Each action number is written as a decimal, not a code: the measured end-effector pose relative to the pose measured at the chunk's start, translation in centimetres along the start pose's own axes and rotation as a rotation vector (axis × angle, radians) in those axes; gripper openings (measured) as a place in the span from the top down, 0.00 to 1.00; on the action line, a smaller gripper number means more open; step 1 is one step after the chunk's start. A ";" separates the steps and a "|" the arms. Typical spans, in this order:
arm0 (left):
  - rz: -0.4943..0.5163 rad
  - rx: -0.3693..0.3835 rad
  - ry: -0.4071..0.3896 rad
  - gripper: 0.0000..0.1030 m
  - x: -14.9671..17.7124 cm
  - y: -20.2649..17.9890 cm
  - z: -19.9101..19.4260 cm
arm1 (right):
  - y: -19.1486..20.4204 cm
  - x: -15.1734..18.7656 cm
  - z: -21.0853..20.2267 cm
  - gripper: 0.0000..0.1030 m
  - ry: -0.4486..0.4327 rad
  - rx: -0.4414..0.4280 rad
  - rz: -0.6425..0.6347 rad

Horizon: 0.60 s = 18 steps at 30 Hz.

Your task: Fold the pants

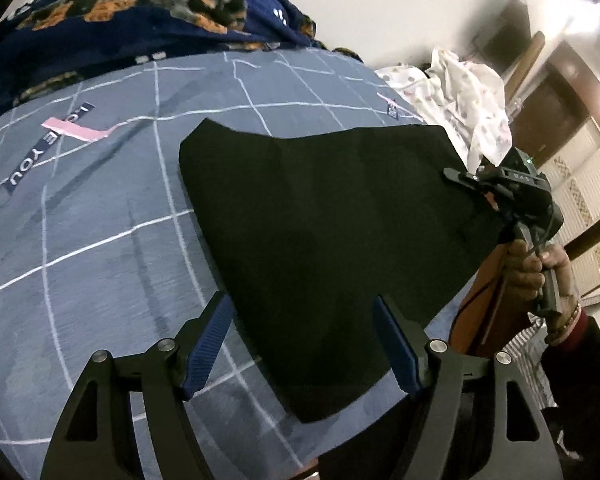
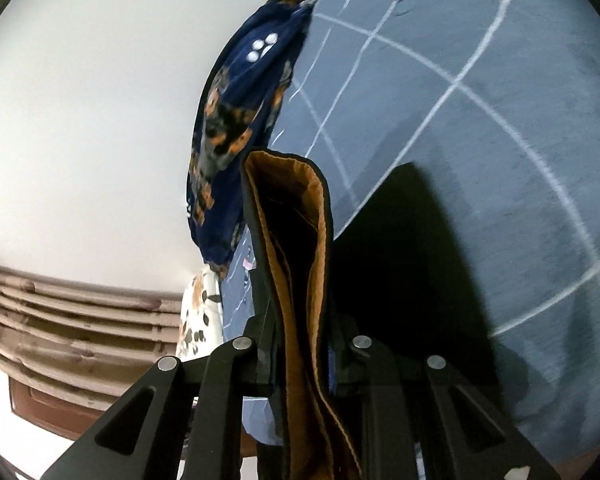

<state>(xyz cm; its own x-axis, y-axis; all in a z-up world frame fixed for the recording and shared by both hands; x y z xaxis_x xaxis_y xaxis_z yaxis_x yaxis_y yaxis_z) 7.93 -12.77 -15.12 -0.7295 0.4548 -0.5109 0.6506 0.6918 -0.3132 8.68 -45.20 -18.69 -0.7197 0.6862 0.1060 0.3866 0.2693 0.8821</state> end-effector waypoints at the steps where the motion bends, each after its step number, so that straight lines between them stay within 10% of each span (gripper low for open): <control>1: -0.008 0.004 0.005 0.29 0.0 0.1 0.3 | -0.3 -0.2 -0.2 0.83 -0.002 -0.002 0.003; 12: -0.069 0.013 0.028 0.29 0.5 1.6 1.9 | -2.2 -1.6 -0.7 0.83 -0.007 -0.018 0.032; 18: -0.158 0.111 0.039 0.29 1.0 3.2 3.0 | -1.8 -2.3 -3.2 0.66 -0.074 0.035 -0.020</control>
<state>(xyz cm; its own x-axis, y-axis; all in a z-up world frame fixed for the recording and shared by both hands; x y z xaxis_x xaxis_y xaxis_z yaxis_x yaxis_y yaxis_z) 9.93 -11.76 -18.99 -0.8306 0.3679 -0.4179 0.5450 0.6912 -0.4746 7.84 -49.43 -19.03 -0.6831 0.7284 0.0529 0.3933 0.3058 0.8671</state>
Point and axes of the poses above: each gripper's, at about its wrist camera, not at the fingertips, and z roughly the way its jaws point, y to its left, x to its underside, the point moved 6 cm from there along z, roughly the way its jaws point, and after that the axes turned 12 degrees about z, right-handed, at the moved point
